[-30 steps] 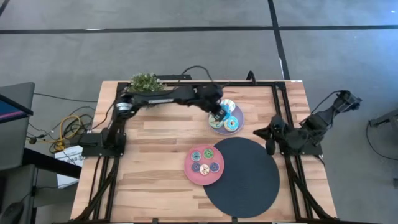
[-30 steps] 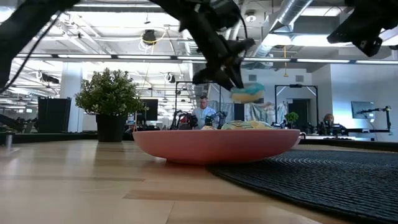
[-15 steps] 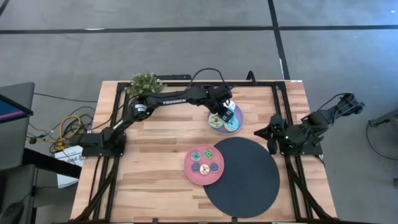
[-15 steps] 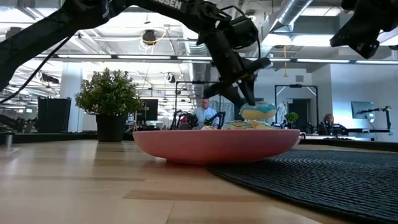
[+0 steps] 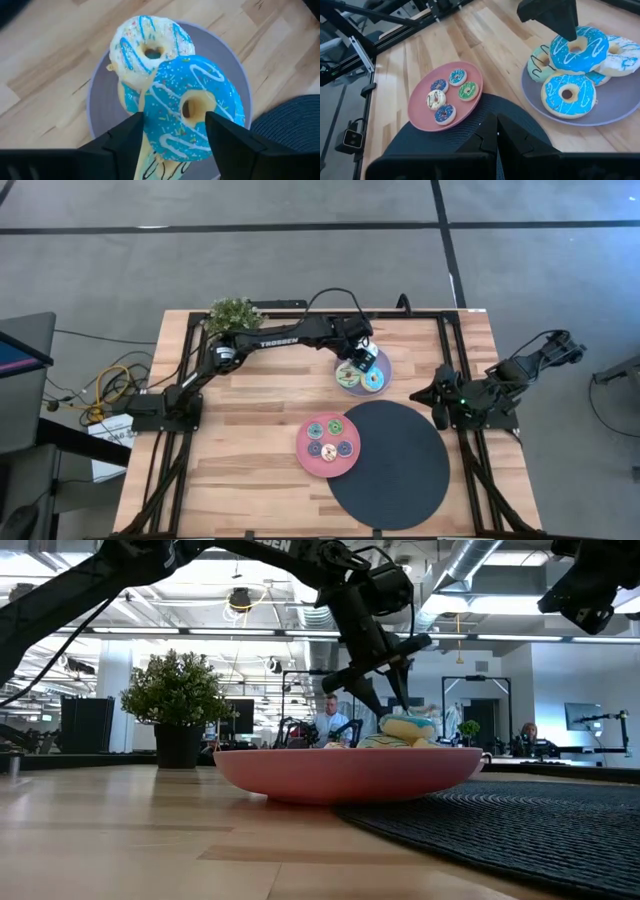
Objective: Pick & Place donuts
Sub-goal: Put the big blue donut on the purple plate, then return to Home Position
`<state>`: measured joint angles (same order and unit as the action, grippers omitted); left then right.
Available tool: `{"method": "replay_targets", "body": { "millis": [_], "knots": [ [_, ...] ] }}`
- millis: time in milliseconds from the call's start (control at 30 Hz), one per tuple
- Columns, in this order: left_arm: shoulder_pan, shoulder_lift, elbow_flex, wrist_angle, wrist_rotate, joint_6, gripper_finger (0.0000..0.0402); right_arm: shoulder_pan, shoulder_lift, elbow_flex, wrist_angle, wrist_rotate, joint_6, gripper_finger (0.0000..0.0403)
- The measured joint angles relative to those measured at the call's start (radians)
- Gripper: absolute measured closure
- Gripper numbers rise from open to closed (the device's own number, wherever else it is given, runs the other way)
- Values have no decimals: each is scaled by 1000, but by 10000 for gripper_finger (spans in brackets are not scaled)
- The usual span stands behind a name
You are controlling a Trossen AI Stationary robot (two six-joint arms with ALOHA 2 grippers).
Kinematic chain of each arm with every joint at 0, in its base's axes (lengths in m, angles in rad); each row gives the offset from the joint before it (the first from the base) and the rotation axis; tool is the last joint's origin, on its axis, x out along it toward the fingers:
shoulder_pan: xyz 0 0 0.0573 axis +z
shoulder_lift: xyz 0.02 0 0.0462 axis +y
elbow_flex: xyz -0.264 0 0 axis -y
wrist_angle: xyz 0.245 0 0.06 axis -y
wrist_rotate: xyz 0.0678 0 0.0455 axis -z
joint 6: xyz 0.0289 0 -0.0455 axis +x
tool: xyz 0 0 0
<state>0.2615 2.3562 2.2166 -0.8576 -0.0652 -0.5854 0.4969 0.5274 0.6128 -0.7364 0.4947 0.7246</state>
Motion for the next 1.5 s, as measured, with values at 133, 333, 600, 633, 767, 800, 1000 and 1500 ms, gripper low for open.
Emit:
{"method": "replay_targets", "body": {
  "millis": [133, 333, 600, 633, 767, 800, 1000, 1500],
  "knots": [
    [0, -23, 6, 5, 1, 16, 187, 0, 0, 0, -2, -1, -2, 403],
    [-8, -34, 124, -150, -26, 59, 191, 0, 2, 0, -4, 1, -2, 403],
    [-108, -108, 130, -234, -112, 76, 312, 0, 2, 0, -13, 3, -32, 403],
    [-128, -122, 130, -234, -121, 76, 338, -2, 2, 0, -12, 4, -49, 403],
    [-219, -142, 130, -232, -137, 112, 390, -11, 2, 0, -5, 6, -144, 403],
    [-241, -144, 130, -241, -125, 137, 389, -15, 3, 0, -5, 5, -173, 403],
    [-345, -146, 125, -277, -80, 358, 396, -36, 3, 0, -12, 5, -261, 403],
    [-412, -145, 116, -190, -149, 522, 401, -49, 3, 0, 35, 3, -202, 403]
  ]
}}
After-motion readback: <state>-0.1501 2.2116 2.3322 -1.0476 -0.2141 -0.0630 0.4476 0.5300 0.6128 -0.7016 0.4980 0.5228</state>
